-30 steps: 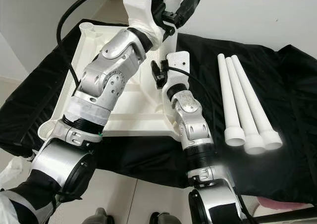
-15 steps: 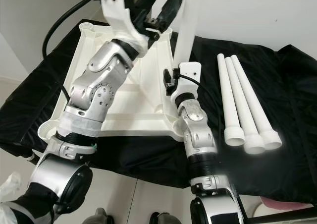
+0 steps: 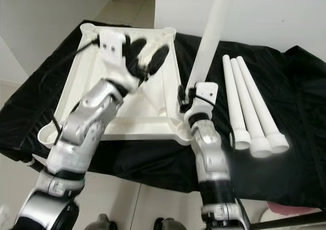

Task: Building children table

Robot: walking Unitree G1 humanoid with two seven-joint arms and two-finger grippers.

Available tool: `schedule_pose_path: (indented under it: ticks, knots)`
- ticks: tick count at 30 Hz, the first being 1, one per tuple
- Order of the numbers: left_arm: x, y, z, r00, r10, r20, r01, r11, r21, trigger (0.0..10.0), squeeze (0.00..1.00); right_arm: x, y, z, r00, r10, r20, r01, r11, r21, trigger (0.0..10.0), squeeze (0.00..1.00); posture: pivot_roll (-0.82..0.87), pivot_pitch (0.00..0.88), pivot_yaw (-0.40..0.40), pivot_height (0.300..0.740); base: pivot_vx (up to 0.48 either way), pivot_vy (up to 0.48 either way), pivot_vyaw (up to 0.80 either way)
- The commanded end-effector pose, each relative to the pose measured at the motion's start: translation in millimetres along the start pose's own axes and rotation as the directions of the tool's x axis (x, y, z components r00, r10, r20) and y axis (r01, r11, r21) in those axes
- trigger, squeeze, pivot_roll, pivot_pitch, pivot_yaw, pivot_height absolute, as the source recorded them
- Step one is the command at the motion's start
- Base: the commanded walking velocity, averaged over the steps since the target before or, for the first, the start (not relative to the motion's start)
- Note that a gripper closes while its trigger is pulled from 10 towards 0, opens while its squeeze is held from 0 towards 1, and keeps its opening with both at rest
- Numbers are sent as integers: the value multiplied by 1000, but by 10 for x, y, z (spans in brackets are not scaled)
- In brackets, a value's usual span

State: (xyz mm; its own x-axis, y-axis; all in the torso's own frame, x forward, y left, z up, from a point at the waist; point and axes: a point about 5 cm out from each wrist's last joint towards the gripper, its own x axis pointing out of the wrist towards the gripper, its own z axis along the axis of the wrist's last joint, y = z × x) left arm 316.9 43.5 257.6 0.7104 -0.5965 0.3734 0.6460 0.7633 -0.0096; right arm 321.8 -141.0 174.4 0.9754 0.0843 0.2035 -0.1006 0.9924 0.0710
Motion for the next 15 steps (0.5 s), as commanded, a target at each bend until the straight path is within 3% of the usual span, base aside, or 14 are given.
schedule_pose_path:
  ticks: [1, 5, 9, 15]
  knots:
    - [11, -83, 38, 997, -83, 8, 83, 996, 26, 10000, 0, -17, 10, 13, 1000, 8, 14, -8, 1000, 1, 10000, 0, 11, 111, -42, 740, 0, 0, 0]
    - [-187, -178, -153, 991, -121, -65, 124, 991, 50, 10000, 0, -178, 13, -92, 1000, 12, -5, -12, 1000, -2, 10000, 0, 4, 124, -42, 740, 0, 0, 0]
    - [-219, -187, -187, 989, -129, -77, 134, 989, 68, 10000, 0, -200, 22, -107, 1000, 15, -9, -15, 1000, -13, 10000, 0, 4, 124, -42, 740, 0, 0, 0]
    - [-378, -209, -341, 978, -161, -130, 177, 977, 123, 10000, 0, -343, 54, -131, 999, 42, 3, -41, 998, -45, 10000, 0, 2, 125, -50, 740, 0, 0, 0]
